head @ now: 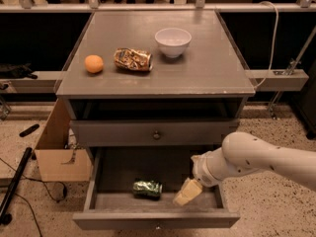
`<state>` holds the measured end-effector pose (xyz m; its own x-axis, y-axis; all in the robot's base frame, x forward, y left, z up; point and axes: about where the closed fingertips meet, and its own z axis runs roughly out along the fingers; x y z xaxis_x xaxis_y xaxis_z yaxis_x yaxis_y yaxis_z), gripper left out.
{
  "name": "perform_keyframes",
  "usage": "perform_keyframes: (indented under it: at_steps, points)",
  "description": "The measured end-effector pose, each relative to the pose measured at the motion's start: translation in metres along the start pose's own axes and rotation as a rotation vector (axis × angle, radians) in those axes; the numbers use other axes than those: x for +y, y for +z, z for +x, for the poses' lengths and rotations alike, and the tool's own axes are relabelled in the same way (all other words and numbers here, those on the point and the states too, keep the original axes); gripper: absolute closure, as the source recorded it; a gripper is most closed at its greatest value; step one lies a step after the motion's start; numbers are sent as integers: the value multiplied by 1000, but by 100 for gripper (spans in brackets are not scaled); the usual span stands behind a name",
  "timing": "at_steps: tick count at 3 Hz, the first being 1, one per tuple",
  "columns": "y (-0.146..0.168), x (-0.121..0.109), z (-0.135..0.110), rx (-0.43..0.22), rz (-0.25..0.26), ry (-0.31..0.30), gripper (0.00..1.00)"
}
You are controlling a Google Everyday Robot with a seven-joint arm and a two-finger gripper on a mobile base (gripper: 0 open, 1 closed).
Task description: Pick green can from middle drawer and place on counter
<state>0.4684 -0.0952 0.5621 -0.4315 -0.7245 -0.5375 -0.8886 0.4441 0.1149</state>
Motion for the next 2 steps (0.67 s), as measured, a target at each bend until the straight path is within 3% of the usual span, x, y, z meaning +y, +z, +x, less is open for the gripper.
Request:
perform_keyframes:
  at_steps: [1,2]
  points:
    - [44,7,-10,-15,-45,-1,0]
    - [102,-11,-20,-88,-21,10,0]
